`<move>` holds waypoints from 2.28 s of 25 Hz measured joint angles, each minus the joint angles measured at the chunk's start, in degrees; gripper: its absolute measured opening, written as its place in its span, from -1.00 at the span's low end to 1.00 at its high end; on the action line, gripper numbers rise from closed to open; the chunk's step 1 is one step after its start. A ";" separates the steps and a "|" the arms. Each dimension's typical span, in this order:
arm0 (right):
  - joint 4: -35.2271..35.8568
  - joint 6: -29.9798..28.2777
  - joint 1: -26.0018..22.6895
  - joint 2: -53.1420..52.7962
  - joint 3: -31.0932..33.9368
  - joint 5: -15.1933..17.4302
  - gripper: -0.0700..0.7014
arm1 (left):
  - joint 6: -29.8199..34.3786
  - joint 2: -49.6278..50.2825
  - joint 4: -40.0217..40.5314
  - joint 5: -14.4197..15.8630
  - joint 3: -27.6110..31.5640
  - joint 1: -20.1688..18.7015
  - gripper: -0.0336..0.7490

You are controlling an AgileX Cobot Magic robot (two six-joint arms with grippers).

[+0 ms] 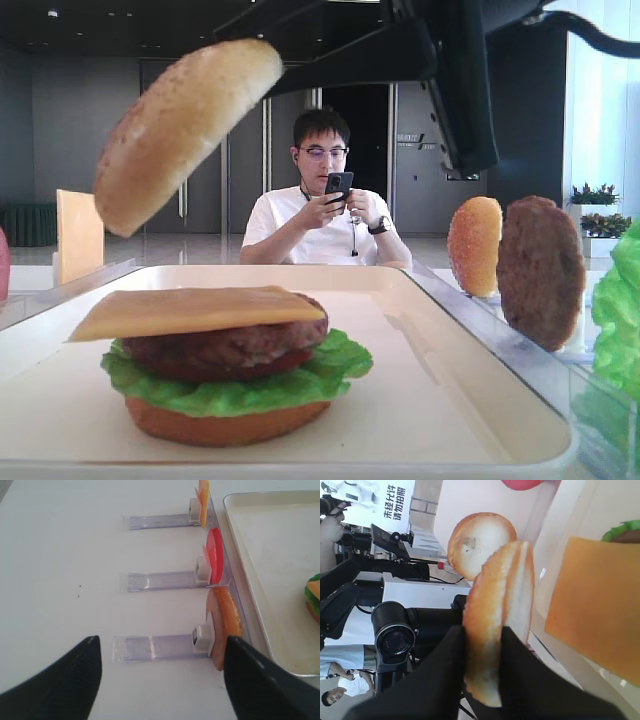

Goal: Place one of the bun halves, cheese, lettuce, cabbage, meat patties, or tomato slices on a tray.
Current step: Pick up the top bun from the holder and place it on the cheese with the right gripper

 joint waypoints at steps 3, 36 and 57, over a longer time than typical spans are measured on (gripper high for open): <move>0.68 -0.04 0.00 1.34 -0.69 -0.05 -0.36 | 0.00 0.00 0.00 0.00 0.00 0.00 0.57; -0.52 0.82 0.00 9.33 -3.99 3.32 -0.38 | 0.00 0.00 0.00 0.00 0.00 0.00 0.57; 0.20 0.76 -0.06 9.33 -5.66 3.23 -0.39 | 0.00 0.00 0.00 0.00 0.00 0.00 0.57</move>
